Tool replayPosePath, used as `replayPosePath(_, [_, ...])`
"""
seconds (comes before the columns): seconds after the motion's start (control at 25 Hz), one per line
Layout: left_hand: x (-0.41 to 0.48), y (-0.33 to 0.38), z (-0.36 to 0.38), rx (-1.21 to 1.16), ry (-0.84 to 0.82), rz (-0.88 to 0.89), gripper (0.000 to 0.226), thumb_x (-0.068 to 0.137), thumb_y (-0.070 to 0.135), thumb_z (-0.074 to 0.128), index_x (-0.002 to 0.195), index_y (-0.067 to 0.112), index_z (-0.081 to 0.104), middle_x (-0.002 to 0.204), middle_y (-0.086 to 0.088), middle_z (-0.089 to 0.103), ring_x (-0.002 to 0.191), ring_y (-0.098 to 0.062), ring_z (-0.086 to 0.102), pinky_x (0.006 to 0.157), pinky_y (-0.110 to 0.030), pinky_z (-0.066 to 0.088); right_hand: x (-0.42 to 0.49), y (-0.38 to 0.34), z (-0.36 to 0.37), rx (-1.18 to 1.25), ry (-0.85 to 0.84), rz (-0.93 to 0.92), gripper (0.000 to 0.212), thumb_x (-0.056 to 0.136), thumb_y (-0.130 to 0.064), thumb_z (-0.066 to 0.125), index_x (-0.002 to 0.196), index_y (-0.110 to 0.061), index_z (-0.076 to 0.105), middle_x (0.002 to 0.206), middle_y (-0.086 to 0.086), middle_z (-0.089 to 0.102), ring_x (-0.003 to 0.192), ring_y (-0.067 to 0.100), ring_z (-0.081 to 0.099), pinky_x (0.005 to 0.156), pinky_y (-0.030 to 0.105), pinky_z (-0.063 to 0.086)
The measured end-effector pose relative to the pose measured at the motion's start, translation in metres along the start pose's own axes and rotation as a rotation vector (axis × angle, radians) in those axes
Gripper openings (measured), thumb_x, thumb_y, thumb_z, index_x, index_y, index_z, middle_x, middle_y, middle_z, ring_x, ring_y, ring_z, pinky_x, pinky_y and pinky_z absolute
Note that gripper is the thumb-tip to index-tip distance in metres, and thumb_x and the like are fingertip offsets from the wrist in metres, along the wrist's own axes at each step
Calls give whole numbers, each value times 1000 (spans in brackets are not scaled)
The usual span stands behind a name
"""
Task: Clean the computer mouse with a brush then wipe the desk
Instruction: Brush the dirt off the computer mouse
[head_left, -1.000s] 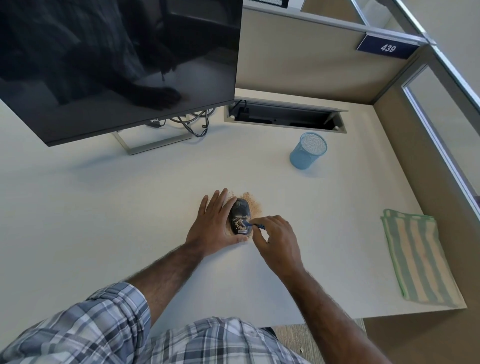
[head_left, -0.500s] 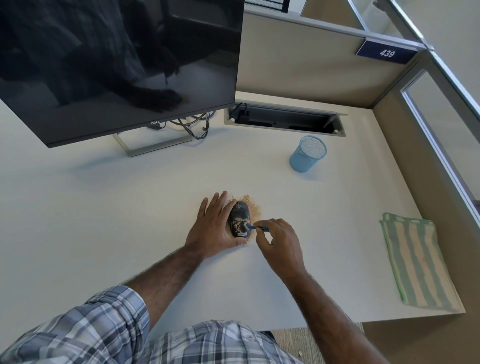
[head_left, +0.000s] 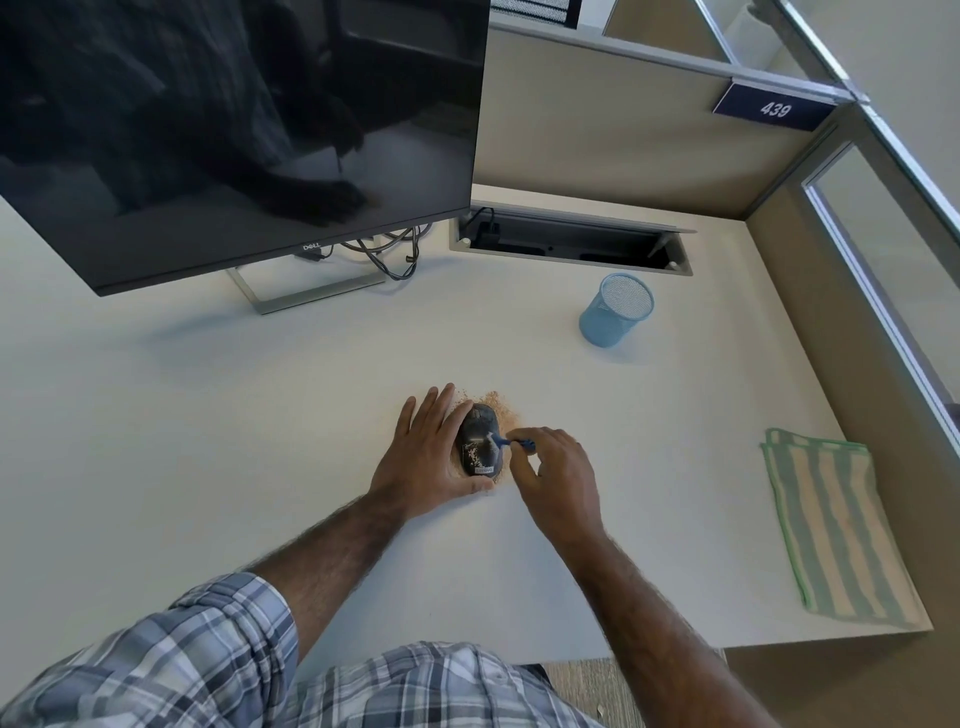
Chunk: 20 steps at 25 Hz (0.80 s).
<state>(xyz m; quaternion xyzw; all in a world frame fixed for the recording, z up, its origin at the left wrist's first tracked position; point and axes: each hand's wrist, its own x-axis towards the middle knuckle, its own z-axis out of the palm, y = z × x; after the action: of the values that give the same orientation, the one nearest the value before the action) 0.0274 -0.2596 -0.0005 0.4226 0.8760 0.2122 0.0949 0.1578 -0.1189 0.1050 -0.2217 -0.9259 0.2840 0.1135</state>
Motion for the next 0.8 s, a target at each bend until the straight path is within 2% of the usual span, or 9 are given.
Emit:
replayPosePath(0.16, [0, 2, -3, 2, -40, -17, 121, 71, 97, 40, 162, 21, 16, 173, -5, -1, 159, -23, -7, 128, -51, -1, 0, -6, 3, 16, -105, -25, 18, 94, -25, 61, 105, -26, 74, 92, -11, 71, 84, 7, 58, 80, 31, 48])
replayPosePath(0.28, [1, 3, -6, 14, -58, -19, 121, 72, 97, 40, 163, 21, 15, 173, -6, -2, 159, -23, -8, 128, -51, -2, -3, -7, 7, 67, -55, 9, 20, 94, -28, 58, 106, -29, 75, 91, -14, 70, 84, 4, 57, 75, 26, 47])
replayPosePath(0.4, [0, 3, -6, 11, -57, -21, 120, 71, 96, 37, 162, 20, 16, 173, -6, 0, 159, -24, -6, 128, -51, -1, -8, -12, 13, 22, -33, 70, 19, 95, -25, 59, 106, -26, 74, 91, -11, 71, 82, 7, 59, 76, 31, 51])
replayPosePath(0.48, [0, 3, -6, 8, -60, -17, 119, 71, 95, 35, 162, 20, 16, 173, -7, 0, 159, -24, -6, 128, -51, -1, -11, -17, 18, -8, -49, 43, 19, 95, -25, 58, 107, -24, 74, 91, -8, 72, 82, 12, 61, 77, 34, 52])
replayPosePath(0.6, [0, 3, -7, 10, -54, -17, 120, 71, 95, 34, 162, 19, 17, 173, -7, 2, 159, -25, -3, 128, -51, 0, -9, -18, 19, -2, 11, 90, 24, 95, -28, 53, 107, -23, 73, 95, -6, 73, 86, 14, 62, 81, 36, 51])
replayPosePath(0.8, [0, 4, -8, 8, -68, -17, 119, 71, 93, 34, 163, 19, 17, 173, -7, 1, 159, -25, -3, 128, -51, -1, -9, -22, 20, -30, -66, 71, 23, 95, -28, 52, 104, -23, 73, 90, -6, 71, 80, 15, 61, 77, 37, 52])
